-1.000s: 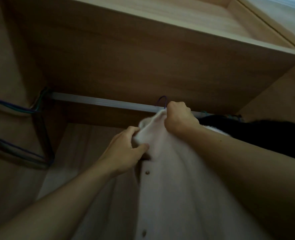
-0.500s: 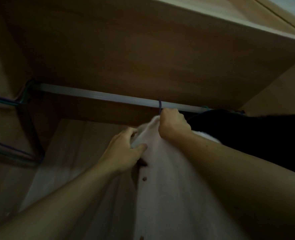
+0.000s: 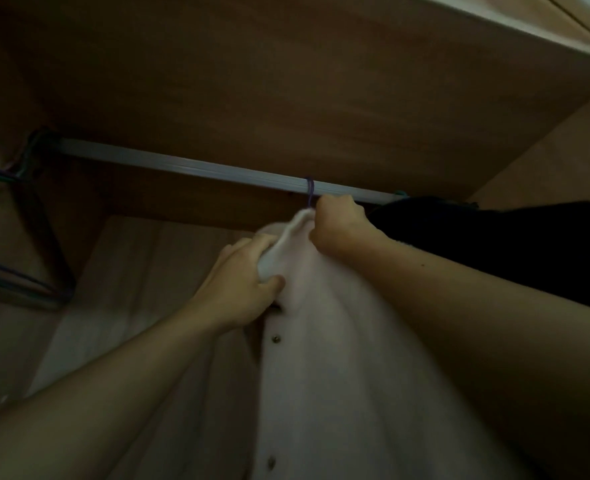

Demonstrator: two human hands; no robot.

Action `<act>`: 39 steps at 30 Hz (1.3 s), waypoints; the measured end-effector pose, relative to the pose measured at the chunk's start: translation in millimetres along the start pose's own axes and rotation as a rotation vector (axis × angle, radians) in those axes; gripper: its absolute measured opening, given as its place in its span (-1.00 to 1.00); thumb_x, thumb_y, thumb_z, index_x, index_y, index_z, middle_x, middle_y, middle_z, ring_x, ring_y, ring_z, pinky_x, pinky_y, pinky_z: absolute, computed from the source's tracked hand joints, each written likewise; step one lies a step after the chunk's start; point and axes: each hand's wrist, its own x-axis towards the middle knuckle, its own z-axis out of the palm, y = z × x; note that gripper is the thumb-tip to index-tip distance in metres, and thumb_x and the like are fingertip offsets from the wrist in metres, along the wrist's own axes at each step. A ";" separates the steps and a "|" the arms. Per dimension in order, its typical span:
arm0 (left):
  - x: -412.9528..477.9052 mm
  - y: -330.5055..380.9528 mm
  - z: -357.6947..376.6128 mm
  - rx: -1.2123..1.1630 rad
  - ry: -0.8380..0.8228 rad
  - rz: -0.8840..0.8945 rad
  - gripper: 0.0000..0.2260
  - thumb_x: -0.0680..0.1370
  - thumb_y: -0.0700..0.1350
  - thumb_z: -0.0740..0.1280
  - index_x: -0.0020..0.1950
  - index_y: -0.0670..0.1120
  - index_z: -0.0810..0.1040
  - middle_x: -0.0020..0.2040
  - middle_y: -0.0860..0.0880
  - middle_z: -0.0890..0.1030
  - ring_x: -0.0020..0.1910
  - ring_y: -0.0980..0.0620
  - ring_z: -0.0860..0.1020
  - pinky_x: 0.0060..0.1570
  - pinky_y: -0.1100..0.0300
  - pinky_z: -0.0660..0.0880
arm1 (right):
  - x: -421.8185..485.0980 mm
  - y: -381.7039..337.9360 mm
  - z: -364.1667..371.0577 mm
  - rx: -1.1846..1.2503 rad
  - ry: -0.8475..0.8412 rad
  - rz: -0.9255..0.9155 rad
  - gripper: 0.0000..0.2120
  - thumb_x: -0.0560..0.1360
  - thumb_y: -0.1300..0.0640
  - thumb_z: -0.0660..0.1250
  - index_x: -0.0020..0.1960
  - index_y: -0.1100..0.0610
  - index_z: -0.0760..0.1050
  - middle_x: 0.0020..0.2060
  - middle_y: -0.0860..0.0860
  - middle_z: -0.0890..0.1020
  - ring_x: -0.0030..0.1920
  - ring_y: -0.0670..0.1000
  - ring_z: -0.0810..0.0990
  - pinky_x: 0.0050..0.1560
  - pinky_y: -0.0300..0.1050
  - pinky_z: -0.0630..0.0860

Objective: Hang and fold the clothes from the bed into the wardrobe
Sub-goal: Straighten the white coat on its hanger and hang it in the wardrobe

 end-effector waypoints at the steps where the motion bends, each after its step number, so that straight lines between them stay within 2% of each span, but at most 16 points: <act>1: -0.6 2.4 0.5 0.015 -0.005 0.026 -0.48 0.47 -0.06 0.43 0.39 0.16 0.38 0.17 0.06 0.47 0.18 -0.02 0.46 0.17 0.01 0.44 | -0.7 1.7 -2.2 -0.007 -0.010 -0.003 -0.75 0.55 0.15 0.29 0.21 0.19 0.47 0.09 0.18 0.51 -0.02 0.18 0.54 -0.18 -0.06 0.40; 3: -0.1 7.9 1.8 0.041 -0.002 0.063 -0.36 0.48 -0.08 0.44 0.50 0.12 0.28 0.29 0.07 0.43 0.27 0.01 0.40 0.30 -0.01 0.37 | -4.3 6.1 -9.3 -0.030 -0.031 -0.024 -0.77 0.57 0.12 0.29 0.19 0.18 0.46 0.01 0.14 0.50 -0.11 0.12 0.49 -0.22 -0.09 0.39; 5: 2.4 13.6 2.8 0.106 0.009 0.079 -0.27 0.49 -0.06 0.44 0.58 0.09 0.17 0.47 0.04 0.34 0.40 0.02 0.30 0.41 0.05 0.23 | -9.0 9.9 -16.6 -0.060 -0.031 -0.044 -0.88 0.58 0.12 0.28 0.07 0.14 0.44 -0.17 0.06 0.45 -0.28 0.02 0.41 -0.38 -0.16 0.33; 8: 7.5 21.7 4.0 0.221 0.022 0.114 -0.22 0.48 0.00 0.44 0.60 0.11 0.09 0.52 0.01 0.26 0.45 -0.04 0.25 0.41 0.03 0.20 | -17.5 16.5 -25.8 -0.089 -0.031 -0.063 -0.85 0.57 0.09 0.29 -0.10 0.12 0.38 -0.29 0.02 0.40 -0.35 -0.02 0.37 -0.47 -0.16 0.26; 11: 9.8 36.5 2.9 0.483 0.014 0.135 -0.18 0.47 0.02 0.43 0.58 0.20 0.00 0.59 -0.02 0.06 0.52 -0.12 0.12 0.43 -0.12 0.21 | -27.6 23.7 -36.1 -0.112 -0.056 -0.088 -0.74 0.55 0.06 0.31 -0.24 0.08 0.32 -0.27 0.02 0.44 -0.32 0.00 0.42 -0.44 -0.15 0.32; 13: 11.5 48.2 3.7 0.680 0.002 0.225 -0.17 0.48 -0.04 0.42 0.57 0.22 -0.04 0.62 0.01 -0.10 0.57 -0.10 -0.04 0.48 -0.12 0.11 | -38.2 28.6 -44.0 -0.117 -0.079 -0.094 -0.75 0.54 0.02 0.32 -0.21 0.08 0.32 -0.26 0.02 0.43 -0.24 0.04 0.47 -0.31 -0.13 0.40; 15: 10.8 56.8 5.5 0.736 -0.033 0.281 -0.16 0.48 -0.09 0.40 0.57 0.22 -0.08 0.62 0.03 -0.15 0.59 -0.08 -0.12 0.52 -0.13 0.03 | -51.7 34.2 -51.8 -0.133 -0.116 -0.113 -0.81 0.54 0.01 0.32 -0.10 0.08 0.36 -0.23 0.02 0.44 -0.16 0.08 0.51 -0.21 -0.08 0.46; 18: 2.1 68.2 12.2 0.637 -0.116 0.267 -0.26 0.55 -0.07 0.31 0.60 0.12 -0.07 0.62 0.02 -0.05 0.59 -0.02 -0.10 0.55 -0.08 -0.09 | -69.8 45.6 -61.4 -0.162 -0.151 -0.139 -0.85 0.55 -0.01 0.31 -0.02 0.05 0.42 -0.11 0.03 0.50 -0.12 0.07 0.54 -0.14 -0.04 0.55; 20: -4.3 76.6 14.8 0.535 -0.153 0.237 -0.32 0.58 -0.02 0.26 0.61 0.07 -0.04 0.61 0.01 0.04 0.59 0.00 -0.03 0.55 -0.05 -0.12 | -77.3 52.1 -65.1 -0.136 -0.150 -0.131 -0.82 0.55 -0.02 0.31 0.06 0.06 0.48 -0.06 0.04 0.55 -0.11 0.09 0.56 -0.07 0.02 0.60; 22: -6.3 81.5 15.6 0.466 -0.156 0.196 -0.32 0.58 -0.03 0.26 0.61 0.04 -0.02 0.61 0.00 0.08 0.58 0.01 0.01 0.55 -0.07 -0.12 | -83.5 55.5 -67.0 -0.125 -0.133 -0.127 -0.79 0.55 -0.02 0.30 0.10 0.07 0.51 -0.04 0.05 0.58 -0.11 0.10 0.57 -0.09 0.04 0.61; 25: -9.1 90.2 16.4 0.433 -0.190 0.110 -0.32 0.59 -0.07 0.25 0.61 0.01 -0.05 0.61 -0.01 0.05 0.59 0.00 -0.02 0.55 -0.08 -0.13 | -95.3 55.7 -63.8 -0.190 -0.101 -0.153 -0.84 0.59 0.02 0.22 0.07 0.10 0.44 0.00 0.08 0.54 -0.13 0.09 0.52 -0.22 -0.04 0.48; 29: -13.2 96.3 14.5 0.368 -0.203 0.085 -0.34 0.60 -0.11 0.23 0.61 0.01 -0.04 0.62 -0.01 0.05 0.59 0.01 -0.04 0.55 -0.08 -0.16 | -111.4 53.9 -51.9 -0.273 0.001 -0.184 -0.74 0.62 0.09 0.22 0.27 0.15 0.40 0.14 0.15 0.44 0.04 0.15 0.48 -0.15 -0.04 0.38; 31: -15.0 95.1 15.0 0.400 -0.214 0.128 -0.35 0.60 -0.10 0.21 0.61 -0.02 -0.06 0.62 -0.02 0.02 0.59 0.02 -0.06 0.55 -0.04 -0.18 | -114.8 53.8 -51.7 -0.255 0.036 -0.185 -0.74 0.61 0.12 0.25 0.26 0.16 0.42 0.16 0.15 0.43 0.08 0.16 0.47 -0.14 -0.05 0.36; 33: -16.9 92.3 17.7 0.358 -0.256 0.138 -0.34 0.61 -0.11 0.22 0.61 -0.03 -0.08 0.62 -0.03 -0.02 0.59 0.02 -0.05 0.56 0.02 -0.11 | -117.4 53.7 -53.7 -0.221 0.038 -0.169 -0.76 0.60 0.14 0.27 0.25 0.16 0.44 0.16 0.15 0.42 0.09 0.16 0.45 -0.15 -0.05 0.34; 35: -16.7 91.8 20.8 0.219 -0.292 0.094 -0.32 0.61 -0.10 0.25 0.62 -0.03 -0.07 0.62 -0.05 0.02 0.58 0.01 0.06 0.54 0.05 0.05 | -120.1 53.4 -54.3 -0.211 0.047 -0.163 -0.76 0.61 0.15 0.27 0.25 0.17 0.44 0.17 0.15 0.40 0.09 0.16 0.45 -0.15 -0.05 0.34; 39: -11.1 95.6 26.3 0.017 -0.284 0.007 -0.25 0.58 -0.05 0.33 0.62 -0.03 -0.05 0.60 -0.07 0.12 0.53 -0.04 0.19 0.48 -0.01 0.22 | -124.6 53.3 -52.9 -0.222 0.060 -0.181 -0.74 0.62 0.15 0.25 0.28 0.18 0.42 0.18 0.14 0.39 0.08 0.13 0.44 -0.15 -0.08 0.33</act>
